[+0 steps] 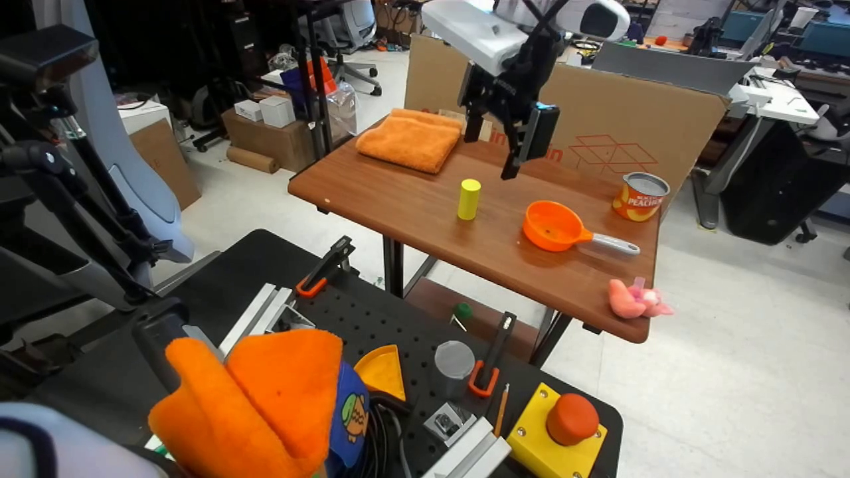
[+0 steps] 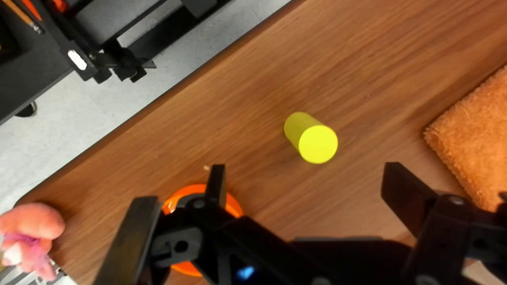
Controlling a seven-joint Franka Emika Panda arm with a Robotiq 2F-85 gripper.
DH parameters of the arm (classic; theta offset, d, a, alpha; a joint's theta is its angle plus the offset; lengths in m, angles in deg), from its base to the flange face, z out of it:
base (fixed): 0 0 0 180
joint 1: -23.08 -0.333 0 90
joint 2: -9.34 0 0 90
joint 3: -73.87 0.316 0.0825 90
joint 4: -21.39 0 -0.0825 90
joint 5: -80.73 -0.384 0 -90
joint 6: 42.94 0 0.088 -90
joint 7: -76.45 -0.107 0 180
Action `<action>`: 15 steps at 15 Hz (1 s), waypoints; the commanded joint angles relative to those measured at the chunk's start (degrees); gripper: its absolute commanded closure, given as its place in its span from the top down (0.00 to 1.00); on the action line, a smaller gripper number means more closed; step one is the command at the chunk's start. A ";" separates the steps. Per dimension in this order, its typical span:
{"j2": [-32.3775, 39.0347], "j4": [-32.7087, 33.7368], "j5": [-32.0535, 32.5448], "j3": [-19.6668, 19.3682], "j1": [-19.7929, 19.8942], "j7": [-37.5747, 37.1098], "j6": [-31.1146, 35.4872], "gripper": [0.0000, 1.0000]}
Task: Pick up the yellow object from the table and put it in the pot
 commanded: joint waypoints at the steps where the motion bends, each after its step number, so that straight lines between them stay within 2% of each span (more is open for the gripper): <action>1: 1.83 -1.73 -2.49 0.25 -1.10 1.30 3.78 1.00; 8: 8.22 -1.55 -1.29 -0.08 -3.35 -1.35 13.85 1.00; 14: 11.50 -0.39 -1.52 -0.39 -5.85 -4.47 18.63 1.00; 15: 11.79 -0.28 -1.15 -0.62 -6.32 -5.06 19.32 0.75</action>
